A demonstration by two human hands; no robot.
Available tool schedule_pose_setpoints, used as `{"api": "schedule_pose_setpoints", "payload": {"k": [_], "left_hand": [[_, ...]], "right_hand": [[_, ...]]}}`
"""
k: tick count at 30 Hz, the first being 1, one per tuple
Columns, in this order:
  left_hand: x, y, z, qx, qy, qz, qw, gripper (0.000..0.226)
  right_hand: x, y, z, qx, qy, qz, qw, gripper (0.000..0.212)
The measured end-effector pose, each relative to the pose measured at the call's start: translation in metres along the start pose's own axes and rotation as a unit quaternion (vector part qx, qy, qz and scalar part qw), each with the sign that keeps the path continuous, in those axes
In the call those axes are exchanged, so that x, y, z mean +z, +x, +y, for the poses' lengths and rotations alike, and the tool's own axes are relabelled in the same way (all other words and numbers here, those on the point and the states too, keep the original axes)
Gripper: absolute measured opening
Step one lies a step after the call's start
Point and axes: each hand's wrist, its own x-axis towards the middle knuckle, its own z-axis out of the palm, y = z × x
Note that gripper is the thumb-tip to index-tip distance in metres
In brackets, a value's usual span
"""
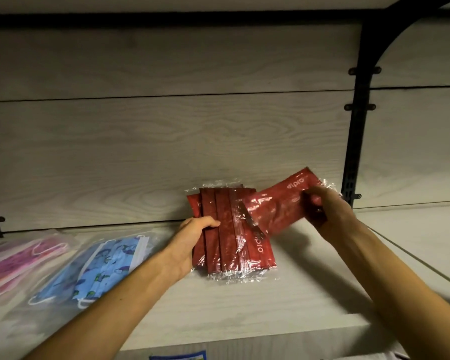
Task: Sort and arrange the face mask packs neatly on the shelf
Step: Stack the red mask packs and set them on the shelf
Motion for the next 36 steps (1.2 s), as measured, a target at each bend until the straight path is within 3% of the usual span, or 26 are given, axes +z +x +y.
{"api": "schedule_pose_setpoints", "payload": {"k": [4, 15, 19, 22, 27, 30, 33, 36], "left_hand": [[0.000, 0.000, -0.001, -0.003, -0.007, -0.002, 1.000, 0.046], [0.001, 0.002, -0.001, -0.028, -0.025, -0.051, 0.998, 0.042], [0.005, 0.003, -0.001, -0.025, -0.039, -0.072, 0.996, 0.049], [0.006, 0.005, -0.004, -0.004, -0.045, -0.053, 0.998, 0.065], [-0.001, 0.011, -0.005, 0.020, -0.056, 0.003, 0.998, 0.067], [-0.003, 0.014, -0.006, 0.039, -0.062, 0.010, 0.997, 0.069], [-0.002, 0.019, -0.006, 0.061, -0.055, 0.020, 0.996, 0.065], [-0.001, 0.021, -0.006, 0.068, -0.054, 0.017, 0.996, 0.055]], "right_hand": [[-0.002, 0.002, -0.004, 0.035, 0.173, -0.019, 0.984, 0.011], [0.012, -0.002, 0.012, 0.016, 0.147, -0.049, 0.988, 0.018], [0.016, -0.011, 0.020, 0.036, 0.038, -0.063, 0.997, 0.022], [0.021, -0.022, 0.023, -0.019, -0.105, -0.066, 0.992, 0.034], [0.022, -0.031, 0.018, 0.009, -0.219, -0.195, 0.956, 0.038], [0.024, -0.028, 0.012, -0.077, -0.217, -0.142, 0.963, 0.059], [0.029, -0.026, 0.014, -0.195, -0.298, -0.119, 0.927, 0.085], [0.028, -0.022, 0.022, -0.187, -0.406, -0.157, 0.881, 0.084]]}}
